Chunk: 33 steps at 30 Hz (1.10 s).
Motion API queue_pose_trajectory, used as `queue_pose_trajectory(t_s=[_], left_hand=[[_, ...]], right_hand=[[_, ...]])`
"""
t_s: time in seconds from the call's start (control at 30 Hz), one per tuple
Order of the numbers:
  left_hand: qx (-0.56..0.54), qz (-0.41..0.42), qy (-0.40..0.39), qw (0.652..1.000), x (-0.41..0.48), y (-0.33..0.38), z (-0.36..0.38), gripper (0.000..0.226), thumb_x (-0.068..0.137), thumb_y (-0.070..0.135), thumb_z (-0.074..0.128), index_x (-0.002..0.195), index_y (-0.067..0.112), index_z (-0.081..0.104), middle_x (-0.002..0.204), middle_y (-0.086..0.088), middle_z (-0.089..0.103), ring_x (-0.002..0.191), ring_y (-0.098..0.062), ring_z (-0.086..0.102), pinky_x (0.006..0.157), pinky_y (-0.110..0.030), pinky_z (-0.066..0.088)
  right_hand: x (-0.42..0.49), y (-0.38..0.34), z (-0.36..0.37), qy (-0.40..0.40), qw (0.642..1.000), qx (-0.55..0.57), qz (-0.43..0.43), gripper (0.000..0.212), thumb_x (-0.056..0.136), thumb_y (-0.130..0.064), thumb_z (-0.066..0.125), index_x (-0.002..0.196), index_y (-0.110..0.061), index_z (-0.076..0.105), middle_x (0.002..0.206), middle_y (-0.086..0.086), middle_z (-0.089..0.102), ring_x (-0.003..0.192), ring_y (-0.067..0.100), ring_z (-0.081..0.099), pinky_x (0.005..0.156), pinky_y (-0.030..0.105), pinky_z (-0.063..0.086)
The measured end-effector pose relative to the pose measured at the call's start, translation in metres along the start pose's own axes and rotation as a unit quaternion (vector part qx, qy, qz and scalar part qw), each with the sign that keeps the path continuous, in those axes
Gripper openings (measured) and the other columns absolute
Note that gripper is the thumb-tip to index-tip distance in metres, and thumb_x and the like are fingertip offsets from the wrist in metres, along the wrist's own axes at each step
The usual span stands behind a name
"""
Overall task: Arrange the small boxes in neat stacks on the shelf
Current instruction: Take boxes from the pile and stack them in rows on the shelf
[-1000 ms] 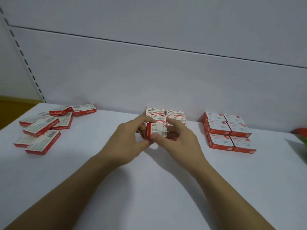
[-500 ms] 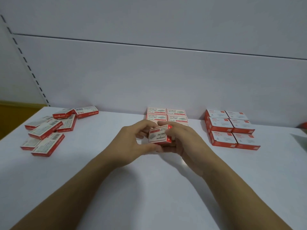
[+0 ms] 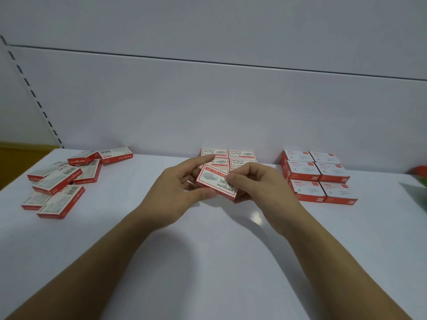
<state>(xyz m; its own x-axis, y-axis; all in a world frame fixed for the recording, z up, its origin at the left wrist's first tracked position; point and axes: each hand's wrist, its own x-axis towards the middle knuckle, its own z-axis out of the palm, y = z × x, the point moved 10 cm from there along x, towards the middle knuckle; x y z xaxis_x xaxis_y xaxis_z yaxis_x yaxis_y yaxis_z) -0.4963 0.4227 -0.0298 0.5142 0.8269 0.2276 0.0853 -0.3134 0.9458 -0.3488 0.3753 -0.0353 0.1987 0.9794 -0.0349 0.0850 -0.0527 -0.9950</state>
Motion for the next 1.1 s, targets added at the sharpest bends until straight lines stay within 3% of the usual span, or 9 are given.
queue_pose_trajectory(t_s=[0.17,0.27,0.37,0.43,0.57,0.77,0.87,1.0,1.1], left_hand=[[-0.044,0.014,-0.015,0.999,0.000,0.003,0.003,0.060,0.075,-0.007,0.072,0.118,0.034,0.061,0.097,-0.002,0.073,0.090,-0.028,0.067,0.086,-0.037,0.056],[-0.059,0.008,-0.017,0.998,0.000,0.001,0.005,0.049,0.078,-0.006,0.069,0.112,0.028,0.064,0.092,-0.004,0.074,0.086,-0.025,0.070,0.083,-0.038,0.055],[-0.097,-0.002,-0.044,0.994,-0.001,-0.001,0.011,0.049,0.082,0.006,0.070,0.125,0.025,0.056,0.101,-0.009,0.072,0.091,-0.028,0.069,0.081,-0.037,0.055],[-0.104,-0.007,-0.071,0.992,-0.002,-0.003,0.020,0.061,0.078,0.015,0.073,0.132,0.029,0.049,0.109,-0.008,0.068,0.096,-0.027,0.067,0.080,-0.035,0.056],[-0.071,-0.009,-0.017,0.997,-0.001,-0.006,0.021,0.058,0.066,0.022,0.080,0.119,0.034,0.058,0.101,0.004,0.071,0.094,-0.013,0.067,0.076,-0.022,0.053],[-0.053,0.003,0.011,0.999,0.002,-0.008,0.001,0.035,0.081,0.020,0.072,0.110,0.039,0.067,0.109,-0.001,0.070,0.095,-0.026,0.065,0.082,-0.045,0.056],[-0.049,0.004,0.004,0.999,0.001,-0.005,0.001,0.032,0.091,0.017,0.060,0.117,0.035,0.064,0.116,0.001,0.067,0.102,-0.027,0.064,0.081,-0.040,0.056],[-0.039,-0.012,-0.031,0.999,-0.002,-0.005,0.008,0.047,0.081,0.028,0.066,0.127,0.031,0.057,0.118,0.006,0.066,0.102,-0.020,0.065,0.083,-0.035,0.056],[0.114,0.016,0.018,0.993,-0.002,-0.003,0.001,0.053,0.076,0.028,0.078,0.124,0.033,0.057,0.117,0.015,0.063,0.102,-0.005,0.061,0.080,-0.014,0.050]], right_hand=[[-0.003,0.002,0.014,-0.086,0.996,0.007,0.014,0.036,0.087,-0.001,0.060,0.118,-0.018,0.061,0.073,0.013,0.064,0.066,0.021,0.060,0.062,0.032,0.051],[-0.005,-0.001,0.022,-0.125,0.992,-0.014,-0.005,0.045,0.089,0.001,0.055,0.123,-0.027,0.062,0.080,0.015,0.062,0.070,0.022,0.059,0.062,0.029,0.050],[-0.002,-0.007,0.014,-0.079,0.996,0.026,-0.031,0.037,0.088,0.002,0.059,0.120,-0.018,0.062,0.089,0.030,0.064,0.073,0.028,0.064,0.065,0.033,0.053],[-0.001,-0.005,0.007,-0.033,0.997,0.071,-0.028,0.033,0.088,0.001,0.061,0.118,-0.011,0.058,0.088,0.028,0.067,0.070,0.028,0.066,0.066,0.033,0.056],[-0.001,0.003,0.007,0.013,0.994,0.110,-0.015,0.023,0.089,-0.004,0.063,0.109,-0.007,0.052,0.087,0.023,0.072,0.067,0.029,0.068,0.068,0.037,0.059],[0.001,0.002,-0.012,0.070,0.992,0.103,-0.007,0.014,0.091,-0.010,0.061,0.101,-0.004,0.054,0.086,0.014,0.075,0.060,0.024,0.065,0.070,0.034,0.058],[0.001,0.000,-0.008,0.049,0.995,0.086,-0.011,0.023,0.091,-0.010,0.062,0.113,-0.016,0.058,0.090,0.011,0.075,0.060,0.021,0.065,0.069,0.032,0.059],[-0.002,-0.004,-0.001,0.033,0.996,0.072,-0.041,0.024,0.092,-0.012,0.062,0.116,-0.018,0.063,0.088,0.012,0.075,0.066,0.023,0.069,0.073,0.032,0.059],[-0.003,0.000,0.004,0.024,0.998,0.038,-0.036,0.026,0.090,-0.014,0.065,0.116,-0.017,0.060,0.083,0.011,0.075,0.070,0.026,0.072,0.077,0.036,0.060]])
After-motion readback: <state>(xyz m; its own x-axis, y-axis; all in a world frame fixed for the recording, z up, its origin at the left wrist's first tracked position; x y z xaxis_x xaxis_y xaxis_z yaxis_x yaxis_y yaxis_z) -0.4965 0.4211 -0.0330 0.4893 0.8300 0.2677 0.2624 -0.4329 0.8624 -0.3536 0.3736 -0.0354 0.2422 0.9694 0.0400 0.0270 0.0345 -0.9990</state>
